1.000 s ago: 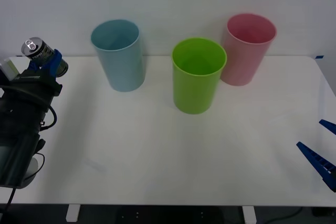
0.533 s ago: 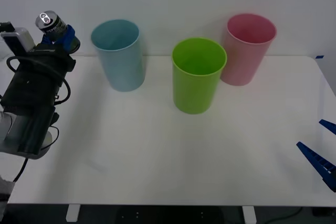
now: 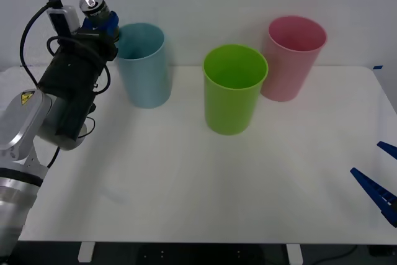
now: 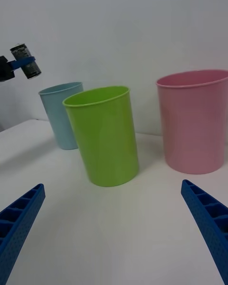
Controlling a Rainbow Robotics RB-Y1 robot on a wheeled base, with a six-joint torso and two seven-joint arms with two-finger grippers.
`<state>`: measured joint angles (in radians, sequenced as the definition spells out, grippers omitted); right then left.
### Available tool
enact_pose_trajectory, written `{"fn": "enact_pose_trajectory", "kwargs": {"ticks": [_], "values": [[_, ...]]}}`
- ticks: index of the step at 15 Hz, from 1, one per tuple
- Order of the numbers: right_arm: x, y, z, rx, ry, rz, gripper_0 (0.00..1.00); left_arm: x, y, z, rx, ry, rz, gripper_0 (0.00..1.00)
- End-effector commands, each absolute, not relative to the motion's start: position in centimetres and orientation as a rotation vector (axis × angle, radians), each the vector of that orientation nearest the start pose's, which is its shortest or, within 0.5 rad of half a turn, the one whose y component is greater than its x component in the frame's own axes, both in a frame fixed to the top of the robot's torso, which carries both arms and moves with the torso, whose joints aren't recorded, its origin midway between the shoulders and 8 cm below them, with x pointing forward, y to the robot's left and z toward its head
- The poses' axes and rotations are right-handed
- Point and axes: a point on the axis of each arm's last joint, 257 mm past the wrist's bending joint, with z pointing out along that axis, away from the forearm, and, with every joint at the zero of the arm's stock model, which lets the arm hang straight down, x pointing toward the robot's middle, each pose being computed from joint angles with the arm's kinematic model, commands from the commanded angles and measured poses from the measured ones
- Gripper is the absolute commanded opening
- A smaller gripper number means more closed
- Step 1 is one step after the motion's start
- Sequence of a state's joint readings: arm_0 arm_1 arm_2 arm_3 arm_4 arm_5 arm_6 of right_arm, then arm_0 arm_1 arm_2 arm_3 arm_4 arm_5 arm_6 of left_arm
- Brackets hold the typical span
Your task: Grasp the object on the table and drop it into the matching bin: aluminum can to the light blue bin, PET bottle to the pink bin.
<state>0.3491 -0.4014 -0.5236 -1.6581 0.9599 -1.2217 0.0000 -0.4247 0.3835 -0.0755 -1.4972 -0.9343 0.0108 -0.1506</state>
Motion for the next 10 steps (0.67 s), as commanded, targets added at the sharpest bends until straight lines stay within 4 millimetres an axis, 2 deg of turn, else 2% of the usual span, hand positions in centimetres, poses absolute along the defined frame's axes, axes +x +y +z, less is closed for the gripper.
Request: {"fn": "enact_pose_trajectory", "kwargs": {"ticks": [1,5,10], "values": [[34.2,-33.0,-16.9,-0.465,1.441,0.567,1.00,65.5,20.9,-2.0,0.117,1.300,-0.205,0.00],[34.2,-33.0,-16.9,-0.465,1.441,0.567,1.00,67.9,19.0,-1.7,0.154,1.325,-0.198,0.00],[34.2,-33.0,-16.9,-0.465,1.441,0.567,1.00,69.4,18.7,-1.6,0.179,1.340,-0.168,0.00]]}}
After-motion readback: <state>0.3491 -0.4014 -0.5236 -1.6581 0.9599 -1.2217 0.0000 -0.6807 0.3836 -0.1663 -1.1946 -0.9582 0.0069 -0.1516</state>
